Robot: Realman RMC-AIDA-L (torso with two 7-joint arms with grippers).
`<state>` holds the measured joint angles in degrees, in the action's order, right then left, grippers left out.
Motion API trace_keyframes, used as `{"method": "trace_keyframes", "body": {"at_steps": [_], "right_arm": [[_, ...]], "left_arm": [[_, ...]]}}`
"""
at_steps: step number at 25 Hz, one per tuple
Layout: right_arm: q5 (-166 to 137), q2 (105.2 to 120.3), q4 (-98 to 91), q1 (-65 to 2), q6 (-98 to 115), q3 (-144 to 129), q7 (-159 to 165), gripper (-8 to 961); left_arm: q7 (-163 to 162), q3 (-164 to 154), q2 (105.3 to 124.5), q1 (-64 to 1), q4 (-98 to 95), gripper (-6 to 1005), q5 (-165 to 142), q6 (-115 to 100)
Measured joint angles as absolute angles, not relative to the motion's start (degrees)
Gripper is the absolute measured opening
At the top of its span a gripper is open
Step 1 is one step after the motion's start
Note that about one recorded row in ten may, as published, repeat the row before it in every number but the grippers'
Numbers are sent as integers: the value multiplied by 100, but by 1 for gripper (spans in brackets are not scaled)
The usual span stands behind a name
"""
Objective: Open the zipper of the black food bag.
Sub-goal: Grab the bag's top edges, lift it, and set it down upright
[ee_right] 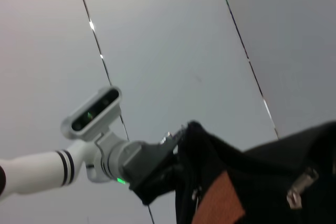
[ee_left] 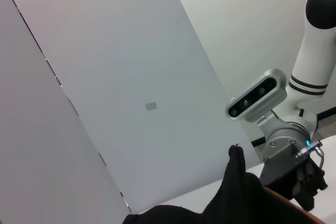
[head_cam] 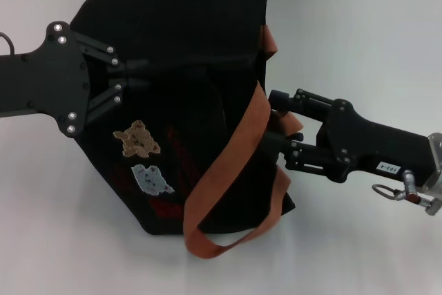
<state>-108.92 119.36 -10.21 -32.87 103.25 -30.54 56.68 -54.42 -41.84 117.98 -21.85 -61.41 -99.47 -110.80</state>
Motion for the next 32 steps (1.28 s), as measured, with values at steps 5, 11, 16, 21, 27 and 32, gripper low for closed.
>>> {"method": "trace_keyframes", "body": {"at_steps": [5, 11, 16, 21, 27, 32], "right_arm": [[-10591, 11948, -984, -3380, 10332, -3079, 5640, 762], [-10668, 11969, -530, -3752, 9666, -3622, 5456, 762], [-10679, 11964, -492, -3674, 9465, -3954, 5459, 762], [-10652, 11939, -834, -3317, 9876, -3892, 5486, 761], [-10521, 11922, -1180, -3054, 10457, -3704, 5517, 761], [-10492, 11918, -1281, -2952, 10667, -3190, 5530, 761]], "left_arm": [[-5432, -4183, 11800, -2181, -6123, 73, -9936, -11103], [-5431, -4180, 11809, -2183, -6109, 73, -9882, -11104], [-5450, -4118, 11804, -2165, -6108, 73, -9779, -11150], [-5458, -4113, 11795, -2151, -6108, 73, -9757, -11156], [-5453, -4112, 11800, -2142, -6108, 73, -9754, -11154], [-5437, -4113, 11807, -2128, -6062, 74, -9754, -11157]]}}
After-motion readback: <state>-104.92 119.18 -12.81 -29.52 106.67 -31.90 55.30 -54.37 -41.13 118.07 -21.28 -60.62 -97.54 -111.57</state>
